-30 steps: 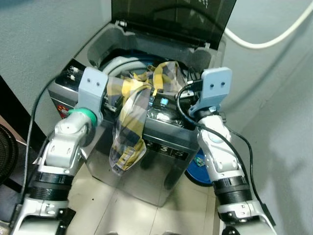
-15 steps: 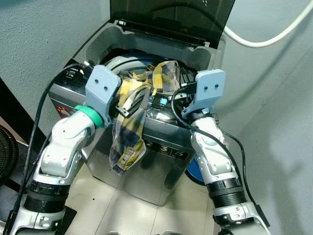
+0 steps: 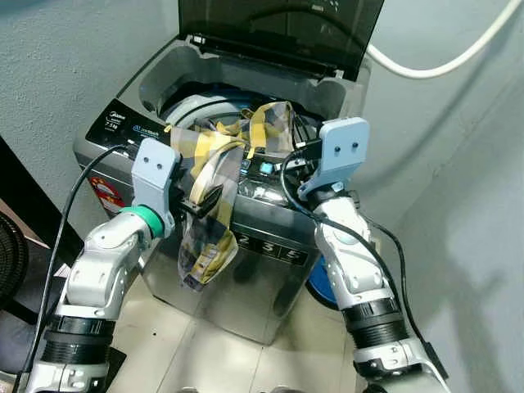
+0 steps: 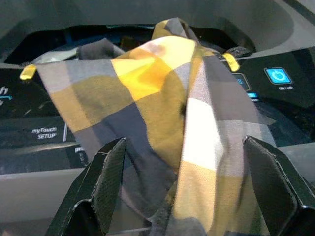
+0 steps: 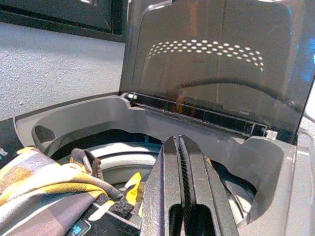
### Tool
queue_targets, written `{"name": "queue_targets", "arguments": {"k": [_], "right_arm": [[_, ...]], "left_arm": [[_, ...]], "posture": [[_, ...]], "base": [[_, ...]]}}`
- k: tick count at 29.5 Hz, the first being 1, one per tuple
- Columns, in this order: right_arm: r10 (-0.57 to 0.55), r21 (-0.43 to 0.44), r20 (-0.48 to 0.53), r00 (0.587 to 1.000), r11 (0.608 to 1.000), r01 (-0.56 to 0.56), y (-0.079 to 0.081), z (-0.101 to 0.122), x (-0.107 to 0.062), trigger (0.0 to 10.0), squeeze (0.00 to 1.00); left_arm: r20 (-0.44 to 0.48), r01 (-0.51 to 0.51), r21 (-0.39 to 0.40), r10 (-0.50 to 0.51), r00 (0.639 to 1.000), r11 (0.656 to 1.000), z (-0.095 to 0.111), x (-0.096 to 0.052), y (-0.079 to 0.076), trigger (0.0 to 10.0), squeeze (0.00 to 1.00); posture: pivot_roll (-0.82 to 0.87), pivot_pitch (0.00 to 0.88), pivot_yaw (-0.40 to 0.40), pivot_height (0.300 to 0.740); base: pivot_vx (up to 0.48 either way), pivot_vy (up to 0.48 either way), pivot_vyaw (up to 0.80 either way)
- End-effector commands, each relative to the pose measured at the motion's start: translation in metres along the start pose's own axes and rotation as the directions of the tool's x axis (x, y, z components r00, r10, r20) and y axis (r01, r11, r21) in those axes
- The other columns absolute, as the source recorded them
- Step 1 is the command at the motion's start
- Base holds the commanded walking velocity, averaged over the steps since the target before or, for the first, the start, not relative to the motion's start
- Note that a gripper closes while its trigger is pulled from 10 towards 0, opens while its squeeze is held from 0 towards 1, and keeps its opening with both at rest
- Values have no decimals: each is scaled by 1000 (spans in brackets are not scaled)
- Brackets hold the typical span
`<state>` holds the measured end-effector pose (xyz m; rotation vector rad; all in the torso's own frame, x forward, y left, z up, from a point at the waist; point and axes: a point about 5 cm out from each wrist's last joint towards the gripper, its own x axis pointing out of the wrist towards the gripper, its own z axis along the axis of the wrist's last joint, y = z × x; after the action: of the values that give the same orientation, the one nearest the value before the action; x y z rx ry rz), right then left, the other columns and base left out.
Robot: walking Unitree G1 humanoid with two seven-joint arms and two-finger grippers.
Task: Clothes washing
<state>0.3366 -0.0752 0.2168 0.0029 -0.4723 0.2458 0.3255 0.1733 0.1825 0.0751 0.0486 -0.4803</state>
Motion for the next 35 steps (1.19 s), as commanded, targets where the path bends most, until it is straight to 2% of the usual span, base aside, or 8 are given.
{"name": "queue_targets", "arguments": {"k": [1,3,5,6,22,29,30,35], "right_arm": [[0,8,-9,1000,1000,0,0,-3,-2,10000,0],[1,6,-9,1000,1000,-1,0,-3,-2,10000,0],[1,6,-9,1000,1000,-1,0,-3,-2,10000,0],[2,5,-8,1000,1000,-2,-1,-3,-2,10000,0],[15,10,-13,1000,1000,-15,2,-4,-3,10000,0],[1,2,2,1000,1000,-1,-3,0,-2,10000,0],[-4,0,9,1000,1000,4,-4,2,-2,10000,0],[-37,-12,29,999,999,38,-14,8,-5,10000,0]], "left_arm": [[-86,-3,-46,-1,996,999,-20,-2,2,7569,0],[-96,-9,-24,7,995,1000,-20,-1,4,3882,0],[-96,-9,-24,7,995,1000,-20,-1,4,3882,0],[-96,-21,3,21,995,1000,-20,0,5,0,0],[-15,-133,173,138,990,976,-8,0,12,0,0],[344,-265,358,138,929,895,79,36,12,0,0],[421,-320,372,149,895,871,106,45,14,7020,0],[575,-456,376,183,797,807,180,60,20,10000,0]], "posture": [[81,1,1,740],[75,0,1,740],[75,0,1,740],[73,1,0,740],[84,2,-7,740],[36,12,8,740],[19,17,13,740],[-11,29,29,740]], "base": [[0,0,0],[0,0,0],[0,0,0],[0,0,0],[0,0,0],[0,0,0],[0,0,0],[0,0,0]]}}
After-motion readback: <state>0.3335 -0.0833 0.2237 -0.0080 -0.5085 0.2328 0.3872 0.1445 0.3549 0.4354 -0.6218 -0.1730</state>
